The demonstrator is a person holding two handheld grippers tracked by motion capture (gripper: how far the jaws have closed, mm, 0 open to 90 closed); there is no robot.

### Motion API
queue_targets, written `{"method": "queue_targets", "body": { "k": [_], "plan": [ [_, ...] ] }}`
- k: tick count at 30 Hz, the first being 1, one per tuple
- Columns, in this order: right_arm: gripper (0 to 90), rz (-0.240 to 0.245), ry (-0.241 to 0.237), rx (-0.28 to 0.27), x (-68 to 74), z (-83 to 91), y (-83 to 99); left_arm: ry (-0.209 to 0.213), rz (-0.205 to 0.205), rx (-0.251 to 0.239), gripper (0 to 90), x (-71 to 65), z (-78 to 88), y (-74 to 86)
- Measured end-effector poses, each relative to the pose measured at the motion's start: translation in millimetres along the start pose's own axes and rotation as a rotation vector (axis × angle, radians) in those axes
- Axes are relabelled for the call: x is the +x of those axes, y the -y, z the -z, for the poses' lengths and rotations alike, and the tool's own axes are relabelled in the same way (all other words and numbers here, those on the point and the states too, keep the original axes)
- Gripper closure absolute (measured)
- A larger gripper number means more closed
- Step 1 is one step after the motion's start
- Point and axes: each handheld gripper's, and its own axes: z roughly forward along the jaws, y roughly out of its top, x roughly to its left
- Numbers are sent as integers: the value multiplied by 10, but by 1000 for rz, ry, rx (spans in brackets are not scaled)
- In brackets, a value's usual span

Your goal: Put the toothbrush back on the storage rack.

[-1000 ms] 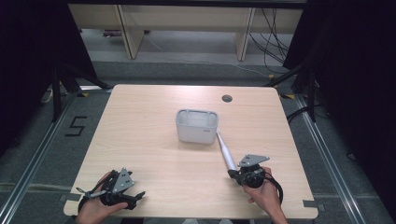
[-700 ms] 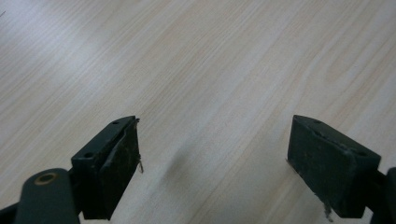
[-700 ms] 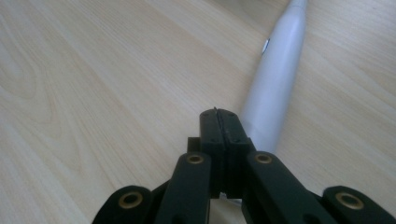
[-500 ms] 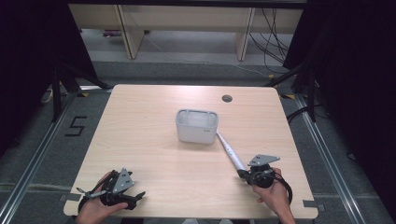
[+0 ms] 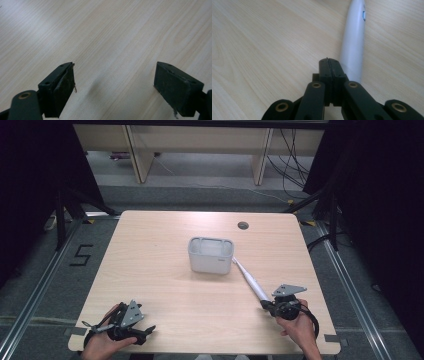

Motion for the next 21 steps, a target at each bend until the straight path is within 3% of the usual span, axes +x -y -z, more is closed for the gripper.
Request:
{"method": "queue_targets", "body": {
  "k": [4,5,16,21],
  "plan": [
    [900,11,9,9,-61,22,0,-2,-3,2,164,3,-2,1],
    [900,34,18,-1,-87,16,5,1,0,1,164,0,-1,1],
    [897,-22,33,-11,-136,55,22,3,-1,1,164,0,-4,1],
    [784,-7,54,-50,-120,116,-57,3,2,2,164,0,-7,4]
  ]
}}
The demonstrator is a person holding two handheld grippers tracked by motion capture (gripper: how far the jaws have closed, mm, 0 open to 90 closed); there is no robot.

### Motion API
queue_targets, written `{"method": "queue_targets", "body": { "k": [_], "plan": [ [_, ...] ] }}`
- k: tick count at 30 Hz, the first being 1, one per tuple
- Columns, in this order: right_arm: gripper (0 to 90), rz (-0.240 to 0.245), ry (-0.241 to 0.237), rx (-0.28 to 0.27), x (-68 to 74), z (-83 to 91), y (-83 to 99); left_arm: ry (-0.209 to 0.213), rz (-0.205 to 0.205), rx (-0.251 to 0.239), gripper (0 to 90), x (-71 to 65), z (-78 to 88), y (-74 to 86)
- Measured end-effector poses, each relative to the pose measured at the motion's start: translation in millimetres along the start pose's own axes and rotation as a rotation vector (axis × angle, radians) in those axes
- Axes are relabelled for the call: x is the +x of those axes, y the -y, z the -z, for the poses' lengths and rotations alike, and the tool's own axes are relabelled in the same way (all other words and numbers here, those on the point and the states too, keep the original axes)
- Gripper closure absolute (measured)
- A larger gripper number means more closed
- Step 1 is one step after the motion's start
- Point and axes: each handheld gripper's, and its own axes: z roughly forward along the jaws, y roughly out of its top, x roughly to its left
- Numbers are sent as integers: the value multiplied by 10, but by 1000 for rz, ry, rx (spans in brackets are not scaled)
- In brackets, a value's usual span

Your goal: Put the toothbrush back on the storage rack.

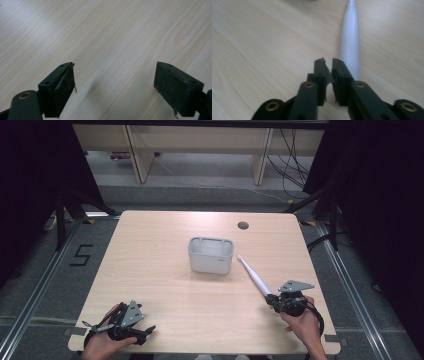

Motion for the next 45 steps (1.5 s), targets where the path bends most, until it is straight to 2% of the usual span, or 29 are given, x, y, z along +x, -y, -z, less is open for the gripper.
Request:
{"method": "queue_targets", "body": {
  "k": [1,3,4,5,6,7,8,10,12,17,18,20,22,24,26,27,28,29,30,31,32,34,35,37,39,42,43,44,45],
  "plan": [
    [760,18,14,-3,15,28,-33,0,12,2,164,-4,-5,4],
    [733,28,30,-11,22,63,-94,-8,0,5,164,3,-10,1],
    [717,17,39,-2,27,74,-115,-6,10,5,164,-4,-8,1],
    [694,-9,49,1,41,79,-133,-5,-2,2,164,1,-2,-2],
    [685,38,58,0,-5,69,-146,-3,2,1,164,0,-2,-2],
    [677,3,58,11,4,74,-158,-4,4,2,164,2,-4,1],
    [659,15,62,11,-16,64,-160,-9,2,3,164,6,-8,2],
    [632,8,71,31,-35,54,-177,-7,-1,2,164,5,-2,-1],
    [603,-1,69,39,-47,50,-196,-5,3,1,164,3,-4,-1],
    [577,18,72,63,-92,3,-255,-6,3,6,164,2,-10,0],
    [576,7,73,72,-90,-1,-276,-6,1,6,164,5,-12,1],
    [571,36,73,80,-127,-28,-308,-7,0,6,164,8,-9,1],
    [557,8,76,93,-116,-50,-349,-7,-1,5,164,9,-9,2],
    [542,32,83,102,-140,-85,-395,-7,-1,7,164,10,-12,3],
    [535,9,82,118,-130,-108,-434,-10,1,3,164,5,-9,1],
    [528,33,86,116,-149,-133,-453,-8,1,3,164,5,-9,1],
    [528,7,79,127,-129,-150,-474,-5,1,5,164,7,-10,3],
    [528,26,80,141,-139,-152,-503,-5,0,7,164,10,-11,4],
    [527,8,77,148,-119,-171,-523,-7,-2,7,164,12,-11,3],
    [527,35,78,143,-141,-192,-547,-7,-2,6,164,11,-9,2],
    [527,48,77,152,-148,-208,-568,-7,0,5,163,8,-8,2],
    [525,32,69,177,-137,-236,-620,-4,0,7,164,9,-13,4],
    [524,43,65,182,-149,-257,-638,-6,-1,8,164,11,-13,3],
    [520,23,63,216,-144,-291,-678,-8,2,2,164,6,-9,1],
    [514,34,67,245,-169,-338,-710,-5,0,6,164,8,-10,3],
    [513,25,66,279,-192,-400,-753,-7,1,4,164,7,-9,1],
    [511,8,67,301,-186,-427,-763,-6,1,3,164,6,-10,1],
    [510,37,69,305,-219,-448,-772,-4,2,4,164,7,-11,3],
    [510,21,69,322,-215,-466,-778,-4,0,7,164,10,-12,4]
  ]
}}
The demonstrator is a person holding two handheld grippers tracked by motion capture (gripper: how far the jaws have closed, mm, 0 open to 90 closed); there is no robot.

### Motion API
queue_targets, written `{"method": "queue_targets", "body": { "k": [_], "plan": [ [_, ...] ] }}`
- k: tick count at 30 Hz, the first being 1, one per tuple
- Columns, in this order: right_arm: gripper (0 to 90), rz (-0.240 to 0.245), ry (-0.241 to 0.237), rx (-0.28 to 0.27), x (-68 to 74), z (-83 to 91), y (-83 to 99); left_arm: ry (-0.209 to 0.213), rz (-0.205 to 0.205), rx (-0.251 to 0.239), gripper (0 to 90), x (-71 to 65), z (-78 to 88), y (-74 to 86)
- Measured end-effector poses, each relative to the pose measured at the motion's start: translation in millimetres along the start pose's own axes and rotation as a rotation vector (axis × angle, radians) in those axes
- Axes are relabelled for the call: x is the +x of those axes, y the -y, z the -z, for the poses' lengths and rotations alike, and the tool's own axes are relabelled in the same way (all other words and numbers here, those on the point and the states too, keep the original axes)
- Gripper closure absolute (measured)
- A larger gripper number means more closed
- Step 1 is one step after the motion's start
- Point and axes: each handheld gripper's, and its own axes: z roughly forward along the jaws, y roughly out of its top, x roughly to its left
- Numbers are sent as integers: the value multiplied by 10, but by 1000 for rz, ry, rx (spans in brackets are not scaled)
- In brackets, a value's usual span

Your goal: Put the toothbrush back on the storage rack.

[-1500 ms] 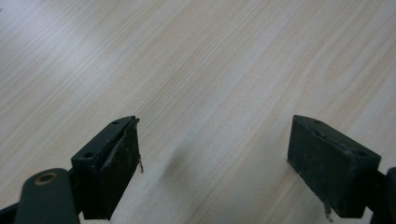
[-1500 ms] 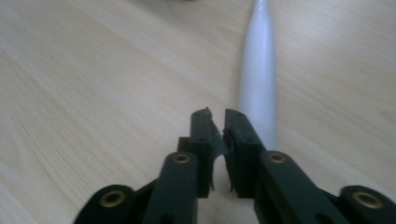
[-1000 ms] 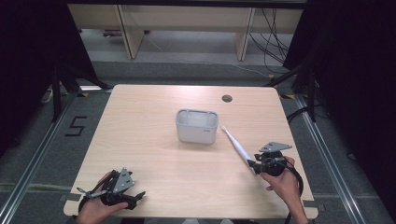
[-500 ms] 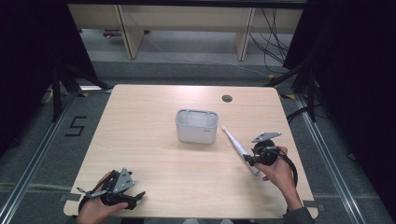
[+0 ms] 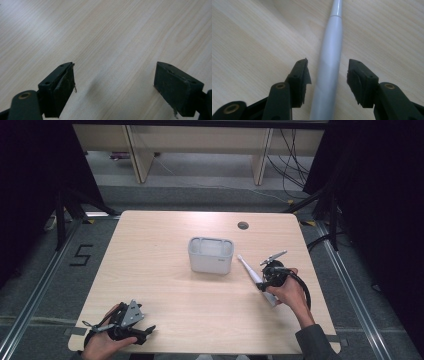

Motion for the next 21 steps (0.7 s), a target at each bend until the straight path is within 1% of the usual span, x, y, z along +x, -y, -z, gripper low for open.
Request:
{"method": "queue_targets", "body": {
  "k": [1,4,5,6,7,8,9,10,11,12,13,14,17,18,20,21],
  "plan": [
    [511,7,5,1,-17,-26,-13,-1,-2,1,164,2,0,-1],
    [511,2,8,27,-30,-61,-43,1,-1,-2,164,-2,-2,-2],
    [517,8,10,34,-30,-65,-55,1,-1,0,164,-2,-3,-1],
    [524,14,16,29,-46,-79,-66,0,-1,0,164,-1,-3,-1],
    [524,14,11,32,-45,-80,-75,0,-2,0,164,0,-1,-2],
    [524,6,9,54,-38,-80,-86,0,0,-2,164,-2,0,-2],
    [524,11,15,63,-43,-93,-96,1,-2,-1,164,0,0,-2],
    [524,25,2,80,-57,-103,-108,1,-2,0,164,2,-1,-1],
    [525,25,-1,81,-53,-117,-114,0,-3,0,164,3,-1,-2],
    [528,21,16,81,-37,-127,-117,0,-3,-1,164,2,0,-3],
    [533,42,15,83,-52,-146,-123,1,1,-3,164,-2,1,-3],
    [537,29,15,98,-47,-160,-128,2,0,-3,164,-2,0,-3],
    [548,32,13,114,-47,-194,-144,1,-3,-1,164,3,0,-2],
    [551,47,8,113,-48,-206,-151,1,-3,-1,164,2,0,-3],
    [558,41,9,133,-24,-218,-168,2,-2,-1,164,0,-3,-2],
    [565,49,6,145,-34,-230,-179,1,-3,0,164,1,-4,-2]
  ]
}}
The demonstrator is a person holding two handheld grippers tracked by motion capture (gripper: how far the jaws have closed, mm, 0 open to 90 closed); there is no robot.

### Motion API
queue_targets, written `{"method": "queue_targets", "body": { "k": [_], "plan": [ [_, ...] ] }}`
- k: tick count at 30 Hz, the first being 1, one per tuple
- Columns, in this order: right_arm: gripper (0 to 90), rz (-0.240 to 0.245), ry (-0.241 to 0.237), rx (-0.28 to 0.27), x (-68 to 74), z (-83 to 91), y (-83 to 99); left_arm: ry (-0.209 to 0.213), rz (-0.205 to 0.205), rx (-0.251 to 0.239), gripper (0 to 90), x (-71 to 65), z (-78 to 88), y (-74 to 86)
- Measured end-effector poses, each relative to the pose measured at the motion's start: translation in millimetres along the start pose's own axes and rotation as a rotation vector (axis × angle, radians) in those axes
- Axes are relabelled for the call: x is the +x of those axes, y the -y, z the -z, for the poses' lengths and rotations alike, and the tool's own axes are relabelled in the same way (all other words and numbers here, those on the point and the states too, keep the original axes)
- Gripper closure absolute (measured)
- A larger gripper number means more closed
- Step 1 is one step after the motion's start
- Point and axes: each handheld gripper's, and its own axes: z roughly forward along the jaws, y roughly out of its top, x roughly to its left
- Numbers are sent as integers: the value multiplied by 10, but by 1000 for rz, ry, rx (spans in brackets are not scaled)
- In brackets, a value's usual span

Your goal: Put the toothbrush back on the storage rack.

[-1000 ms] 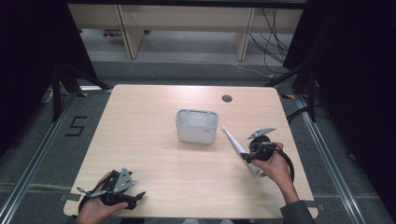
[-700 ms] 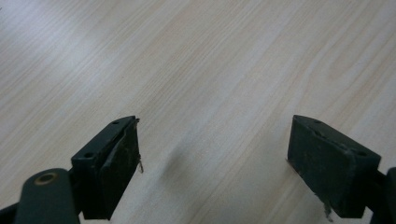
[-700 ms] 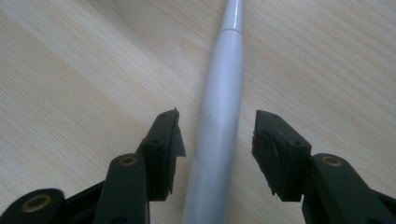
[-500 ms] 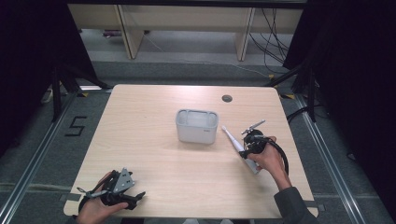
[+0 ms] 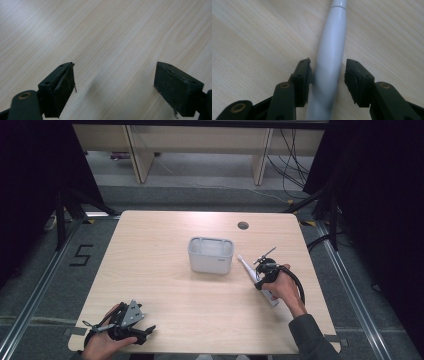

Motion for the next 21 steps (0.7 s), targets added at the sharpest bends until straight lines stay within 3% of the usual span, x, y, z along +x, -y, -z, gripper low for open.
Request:
{"method": "queue_targets", "body": {
  "k": [5,7,9,11,21],
  "plan": [
    [592,2,1,26,-7,-35,-31,0,0,-1,164,2,2,0],
    [611,-18,-9,34,-7,-56,-34,-1,-1,-2,164,-2,2,-2],
    [626,3,-18,35,-26,-58,-49,2,3,-3,164,-7,0,-2],
    [636,-15,-15,54,-14,-59,-68,0,1,-2,164,-4,-3,-1],
    [658,30,-13,142,-3,-73,-186,0,2,-2,163,-3,-1,-1]
  ]
}}
